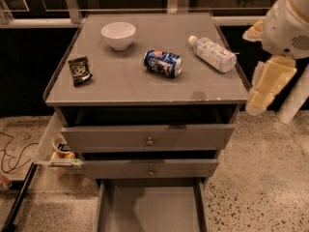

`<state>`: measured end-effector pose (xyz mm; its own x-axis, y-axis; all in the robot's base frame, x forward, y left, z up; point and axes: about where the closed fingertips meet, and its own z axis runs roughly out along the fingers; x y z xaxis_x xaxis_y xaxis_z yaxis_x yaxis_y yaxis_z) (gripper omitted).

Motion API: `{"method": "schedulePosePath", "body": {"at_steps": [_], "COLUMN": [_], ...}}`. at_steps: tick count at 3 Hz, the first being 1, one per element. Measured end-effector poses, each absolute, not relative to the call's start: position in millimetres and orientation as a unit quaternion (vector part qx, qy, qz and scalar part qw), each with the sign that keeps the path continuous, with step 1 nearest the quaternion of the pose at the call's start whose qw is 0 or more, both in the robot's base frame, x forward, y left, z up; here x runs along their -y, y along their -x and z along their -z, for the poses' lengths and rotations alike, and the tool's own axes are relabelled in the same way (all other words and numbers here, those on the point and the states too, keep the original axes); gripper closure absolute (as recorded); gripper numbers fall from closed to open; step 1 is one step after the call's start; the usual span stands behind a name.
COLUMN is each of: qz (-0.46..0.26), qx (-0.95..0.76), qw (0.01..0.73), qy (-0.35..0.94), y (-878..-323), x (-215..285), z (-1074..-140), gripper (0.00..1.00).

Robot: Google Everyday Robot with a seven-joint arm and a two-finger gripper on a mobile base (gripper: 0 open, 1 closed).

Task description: Place blue plastic bottle into bottom drawer

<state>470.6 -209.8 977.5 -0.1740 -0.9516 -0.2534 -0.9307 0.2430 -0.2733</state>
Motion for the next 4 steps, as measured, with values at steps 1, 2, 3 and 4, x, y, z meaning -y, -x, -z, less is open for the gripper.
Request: {"method": "schedulePosePath", "body": {"at_steps": [1,2,3,4], "qz": [0.007,-0.027,-0.072,-0.107], "qx": [-0.743,-0.728,-0.730,-0.742], "qw": [0.237,0.287,0.318,0.326], "qy": [0.626,0.622,0.600,0.576], "y": [-519,-568,-610,-645], "x": [206,215,228,243], "z": [-979,-977,-961,-932], "gripper": [0.00,0.00,0.00,0.00]}}
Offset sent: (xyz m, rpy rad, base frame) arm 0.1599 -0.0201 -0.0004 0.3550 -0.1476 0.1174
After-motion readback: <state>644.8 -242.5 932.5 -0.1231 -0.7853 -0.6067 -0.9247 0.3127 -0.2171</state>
